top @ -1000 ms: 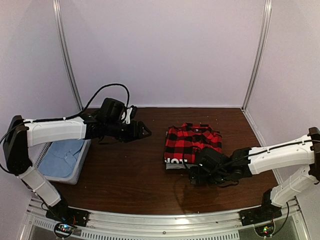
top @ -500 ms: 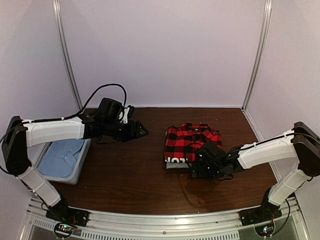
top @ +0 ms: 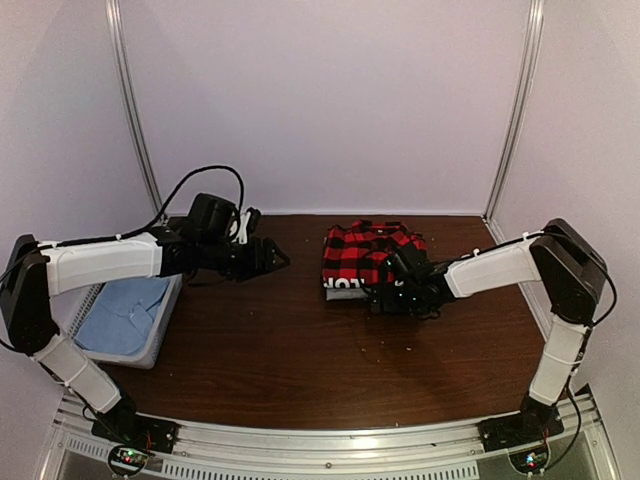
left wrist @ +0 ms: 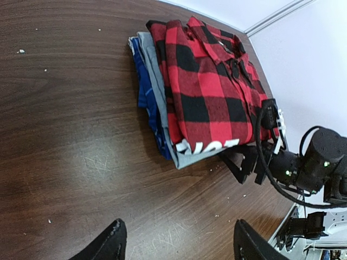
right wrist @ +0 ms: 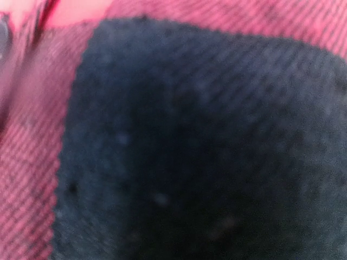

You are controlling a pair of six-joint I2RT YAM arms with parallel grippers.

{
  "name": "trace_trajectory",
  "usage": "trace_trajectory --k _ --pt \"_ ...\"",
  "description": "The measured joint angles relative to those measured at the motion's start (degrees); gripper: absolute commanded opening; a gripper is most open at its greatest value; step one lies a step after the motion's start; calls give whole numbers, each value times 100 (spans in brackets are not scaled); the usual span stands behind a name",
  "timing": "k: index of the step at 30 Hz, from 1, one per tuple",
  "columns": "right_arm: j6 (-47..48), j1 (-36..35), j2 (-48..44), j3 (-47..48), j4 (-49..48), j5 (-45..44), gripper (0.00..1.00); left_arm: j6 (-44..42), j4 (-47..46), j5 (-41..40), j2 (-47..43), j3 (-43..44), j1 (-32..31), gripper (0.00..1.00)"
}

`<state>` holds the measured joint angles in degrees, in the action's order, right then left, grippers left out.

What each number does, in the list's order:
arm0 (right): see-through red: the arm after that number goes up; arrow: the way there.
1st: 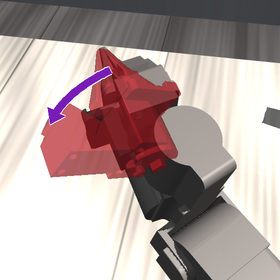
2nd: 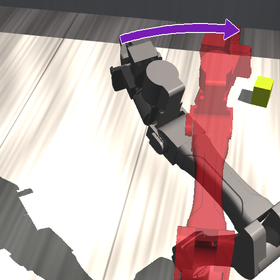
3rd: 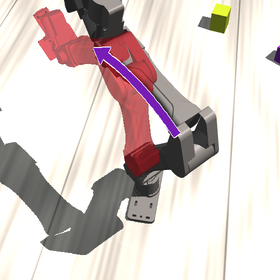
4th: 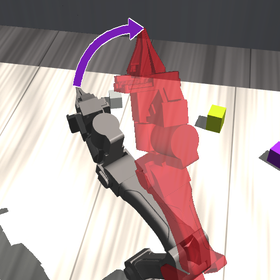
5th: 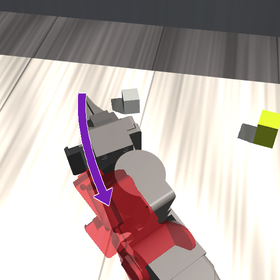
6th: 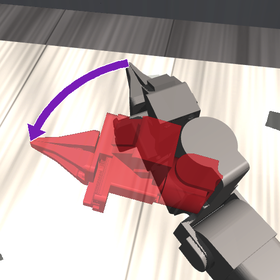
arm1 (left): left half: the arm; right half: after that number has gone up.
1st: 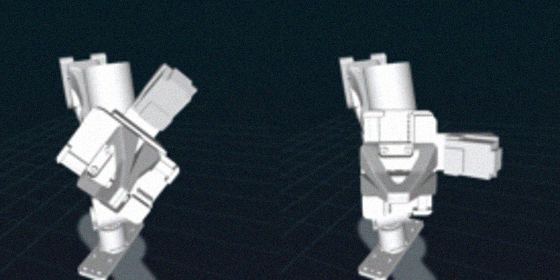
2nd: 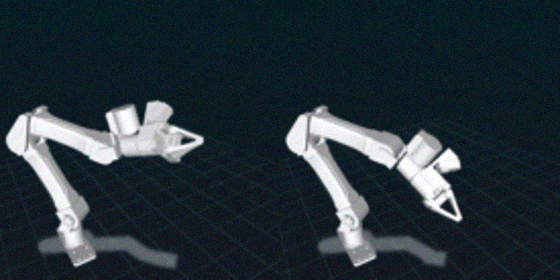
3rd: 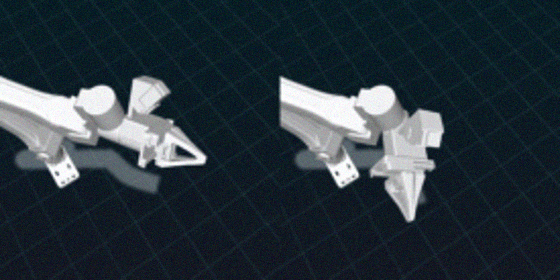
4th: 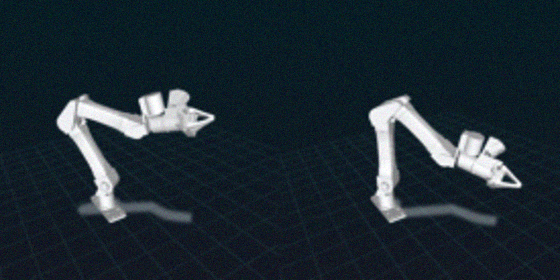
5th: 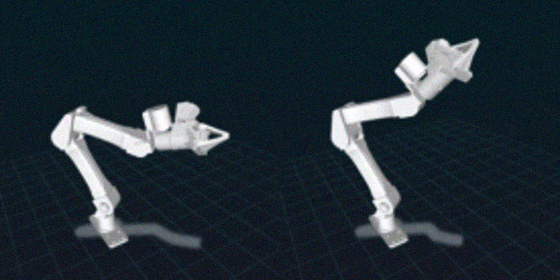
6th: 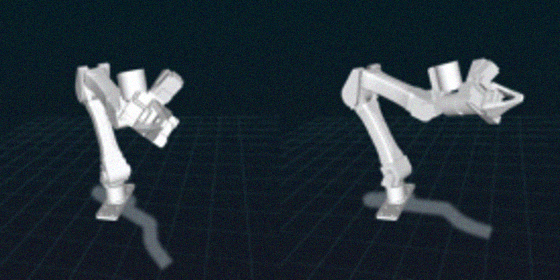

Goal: Fold and stack the long sleeve shirts
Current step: Move the square-folded shirt to the center of the board.

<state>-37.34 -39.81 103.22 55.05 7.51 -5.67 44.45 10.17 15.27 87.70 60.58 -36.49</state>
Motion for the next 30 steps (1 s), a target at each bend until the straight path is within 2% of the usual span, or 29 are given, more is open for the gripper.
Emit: trace_trajectory --k 15,25,30 --pt "861 1019 1971 2868 472 752 100 -94 149 0 -417 -111 229 69" --pt "1056 1215 2658 3939 656 992 100 -131 192 2 -570 -208 293 69" --pt "1158 1325 2765 4116 645 1198 100 -131 223 0 -612 -258 297 69"
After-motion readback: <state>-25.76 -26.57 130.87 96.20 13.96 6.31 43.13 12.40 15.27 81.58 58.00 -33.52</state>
